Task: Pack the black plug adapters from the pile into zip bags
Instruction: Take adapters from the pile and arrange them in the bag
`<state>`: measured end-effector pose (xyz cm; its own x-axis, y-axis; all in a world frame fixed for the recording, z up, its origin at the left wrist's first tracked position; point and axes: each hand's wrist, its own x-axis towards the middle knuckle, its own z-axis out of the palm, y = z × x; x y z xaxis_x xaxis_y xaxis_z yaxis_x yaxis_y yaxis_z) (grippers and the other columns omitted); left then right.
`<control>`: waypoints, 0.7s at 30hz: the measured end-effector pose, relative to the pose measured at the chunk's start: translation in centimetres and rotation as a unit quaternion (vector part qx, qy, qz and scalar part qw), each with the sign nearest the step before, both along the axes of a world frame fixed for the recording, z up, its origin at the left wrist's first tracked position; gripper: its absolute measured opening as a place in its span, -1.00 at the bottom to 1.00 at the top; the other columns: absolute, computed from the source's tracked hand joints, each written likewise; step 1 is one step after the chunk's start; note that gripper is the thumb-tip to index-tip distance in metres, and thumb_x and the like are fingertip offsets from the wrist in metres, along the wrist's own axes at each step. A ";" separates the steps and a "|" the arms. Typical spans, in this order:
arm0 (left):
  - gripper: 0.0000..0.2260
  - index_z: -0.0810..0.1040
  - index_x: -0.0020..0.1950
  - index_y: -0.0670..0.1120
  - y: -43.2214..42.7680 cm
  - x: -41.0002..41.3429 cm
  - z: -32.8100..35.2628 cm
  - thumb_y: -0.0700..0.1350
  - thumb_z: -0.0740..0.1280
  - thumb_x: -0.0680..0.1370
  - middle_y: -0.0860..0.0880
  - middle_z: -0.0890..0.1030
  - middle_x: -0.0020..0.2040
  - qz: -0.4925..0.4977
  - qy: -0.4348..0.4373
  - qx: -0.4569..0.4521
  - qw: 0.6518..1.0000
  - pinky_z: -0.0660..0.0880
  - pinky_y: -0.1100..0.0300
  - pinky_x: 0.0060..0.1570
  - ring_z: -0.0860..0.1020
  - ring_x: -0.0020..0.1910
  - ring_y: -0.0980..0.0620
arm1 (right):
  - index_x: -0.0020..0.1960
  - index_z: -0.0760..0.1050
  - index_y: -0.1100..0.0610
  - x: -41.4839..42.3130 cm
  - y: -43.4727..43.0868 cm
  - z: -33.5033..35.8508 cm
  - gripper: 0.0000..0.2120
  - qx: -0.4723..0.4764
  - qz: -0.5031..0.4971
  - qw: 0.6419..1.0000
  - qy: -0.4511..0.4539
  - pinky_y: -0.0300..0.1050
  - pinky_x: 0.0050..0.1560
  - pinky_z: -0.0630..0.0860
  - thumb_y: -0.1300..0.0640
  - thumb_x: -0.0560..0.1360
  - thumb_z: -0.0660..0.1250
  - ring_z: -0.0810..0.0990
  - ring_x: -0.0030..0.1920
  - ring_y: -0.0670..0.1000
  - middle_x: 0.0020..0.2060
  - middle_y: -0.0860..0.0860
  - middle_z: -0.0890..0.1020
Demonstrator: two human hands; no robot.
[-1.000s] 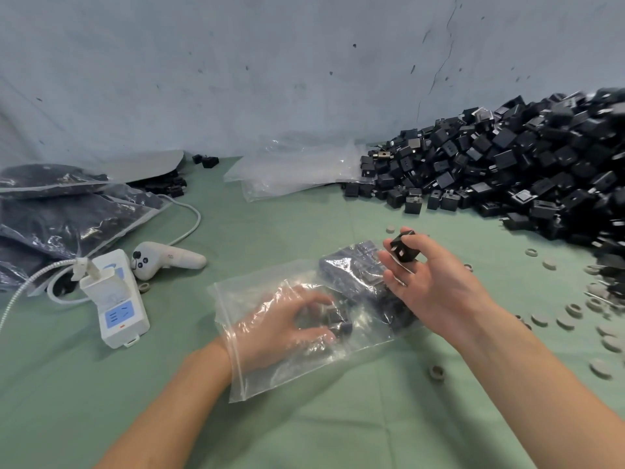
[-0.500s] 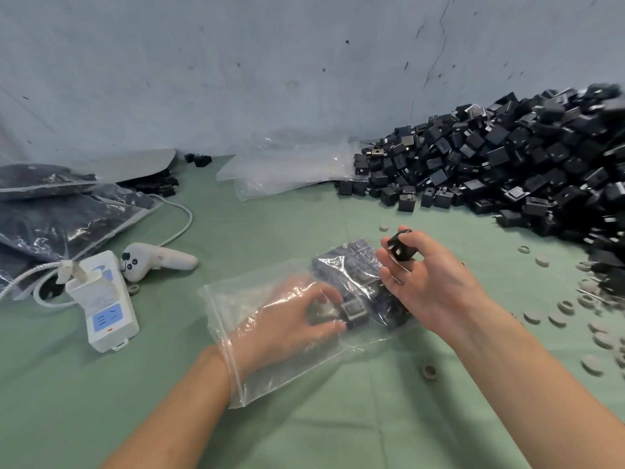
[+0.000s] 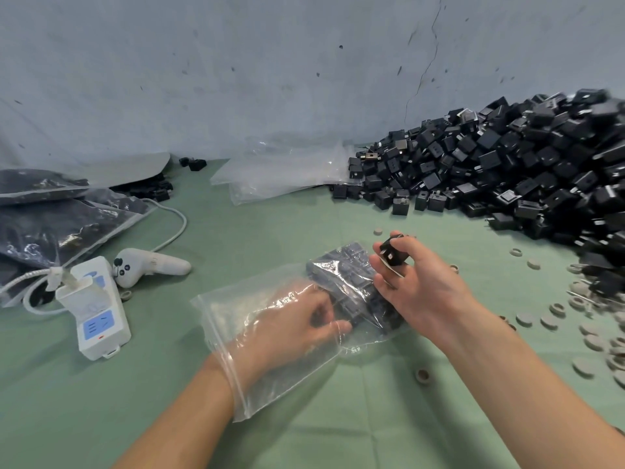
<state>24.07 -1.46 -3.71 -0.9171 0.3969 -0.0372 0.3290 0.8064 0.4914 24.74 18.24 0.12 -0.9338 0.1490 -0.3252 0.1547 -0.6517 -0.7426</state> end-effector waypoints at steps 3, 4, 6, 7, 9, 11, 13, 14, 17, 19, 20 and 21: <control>-0.67 0.48 -0.04 0.16 -0.8 -0.5 0.1 0.39 0.24 0.49 0.21 0.59 -0.07 -0.005 -0.009 0.008 1.000 0.43 0.27 -0.09 0.55 -0.09 0.27 | 0.09 0.53 -0.01 0.0 0.0 -0.1 -0.92 0.026 0.004 1.000 0.010 -0.13 -0.05 0.54 0.09 0.60 0.33 0.70 -0.13 -0.02 -0.02 0.02 0.69; -0.70 0.51 -0.04 0.15 -1.2 -0.6 0.1 0.35 0.25 0.51 0.21 0.60 -0.08 -0.008 0.001 0.026 1.000 0.44 0.30 -0.07 0.55 -0.11 0.28 | 0.10 0.54 0.01 0.1 0.0 -0.2 -0.90 0.038 0.006 0.999 0.014 -0.13 -0.06 0.53 0.07 0.60 0.34 0.70 -0.13 -0.03 0.00 0.02 0.71; -0.73 0.56 -0.06 0.09 -2.2 -0.6 0.4 0.26 0.26 0.54 0.17 0.61 -0.16 -0.012 0.032 0.087 0.996 0.43 0.36 -0.14 0.57 -0.17 0.24 | 0.09 0.55 0.05 0.1 -0.2 -0.2 -0.87 0.069 0.010 0.997 0.020 -0.14 -0.10 0.52 0.02 0.60 0.34 0.70 -0.15 -0.06 0.02 0.01 0.73; -0.72 0.57 -0.08 0.07 -2.9 -0.6 0.6 0.25 0.25 0.53 0.16 0.61 -0.20 -0.003 0.044 0.106 0.993 0.41 0.40 -0.19 0.56 -0.20 0.23 | 0.07 0.55 0.06 0.2 -0.4 -0.3 -0.84 0.084 0.012 0.996 0.022 -0.15 -0.12 0.51 -0.01 0.60 0.33 0.69 -0.17 -0.06 0.02 0.00 0.73; -0.70 0.59 -0.12 0.11 -4.8 -0.6 1.0 0.29 0.23 0.54 0.21 0.57 -0.27 0.025 0.062 0.106 0.992 0.38 0.44 -0.23 0.51 -0.24 0.24 | 0.04 0.57 0.05 0.3 -0.8 -0.3 -0.79 0.114 0.018 0.993 0.025 -0.15 -0.15 0.50 -0.08 0.60 0.31 0.68 -0.20 -0.07 -0.01 -0.03 0.74; -0.71 0.61 -0.15 0.12 -7.1 -0.5 1.4 0.29 0.29 0.55 0.17 0.62 -0.28 0.055 0.064 0.129 0.988 0.42 0.40 -0.26 0.57 -0.27 0.23 | 0.00 0.57 0.03 0.4 -1.2 -0.4 -0.75 0.134 0.028 0.990 0.027 -0.14 -0.13 0.49 -0.14 0.60 0.29 0.67 -0.22 -0.07 -0.03 -0.04 0.74; -0.85 0.62 -0.15 0.17 -9.1 -0.3 1.9 0.18 0.35 0.55 0.18 0.66 -0.24 0.090 0.070 0.143 0.983 0.45 0.30 -0.26 0.60 -0.27 0.26 | 0.01 0.56 0.03 0.5 -1.4 -0.4 -0.72 0.138 0.038 0.989 0.028 -0.12 -0.12 0.50 -0.17 0.60 0.27 0.66 -0.23 -0.04 -0.04 -0.02 0.74; -0.92 0.61 -0.14 0.21 -10.0 -0.2 2.0 0.10 0.38 0.55 0.22 0.66 -0.22 0.103 0.079 0.141 0.981 0.44 0.27 -0.25 0.60 -0.26 0.28 | 0.04 0.56 0.04 0.5 -1.5 -0.4 -0.70 0.140 0.043 0.989 0.030 -0.11 -0.11 0.50 -0.18 0.59 0.27 0.66 -0.21 -0.03 -0.03 -0.01 0.74; -0.76 0.61 -0.10 0.27 -12.4 0.2 1.9 -0.13 0.40 0.54 0.23 0.67 -0.19 0.147 0.097 0.157 0.972 0.46 0.24 -0.22 0.60 -0.24 0.26 | 0.10 0.57 0.06 0.8 -1.8 -0.4 -0.72 0.156 0.040 0.986 0.040 -0.12 -0.12 0.52 -0.14 0.57 0.33 0.63 -0.21 -0.01 -0.07 -0.01 0.73; -0.81 0.59 -0.12 0.21 -13.6 0.2 1.9 -0.10 0.36 0.58 0.09 0.64 -0.27 0.187 0.127 0.160 0.961 0.42 0.25 -0.27 0.54 -0.32 0.14 | 0.13 0.58 0.04 0.9 -2.0 -0.5 -0.80 0.178 0.019 0.983 0.050 -0.09 -0.09 0.54 -0.02 0.56 0.40 0.62 -0.24 -0.03 -0.11 -0.01 0.70; -0.85 0.56 -0.11 0.20 -13.9 0.2 2.0 -0.05 0.33 0.60 0.07 0.62 -0.27 0.214 0.150 0.174 0.949 0.41 0.27 -0.26 0.53 -0.30 0.12 | 0.14 0.59 0.03 0.9 -2.1 -0.6 -0.82 0.187 0.014 0.981 0.054 -0.09 -0.06 0.56 0.05 0.55 0.42 0.61 -0.22 -0.03 -0.12 0.01 0.69; -0.90 0.53 -0.06 0.22 -13.9 0.2 2.2 0.00 0.31 0.61 0.08 0.61 -0.22 0.239 0.173 0.204 0.934 0.42 0.28 -0.22 0.54 -0.24 0.12 | 0.15 0.59 0.03 1.0 -2.2 -0.7 -0.81 0.190 0.015 0.980 0.059 -0.11 -0.03 0.59 0.11 0.54 0.43 0.62 -0.20 -0.01 -0.12 0.03 0.69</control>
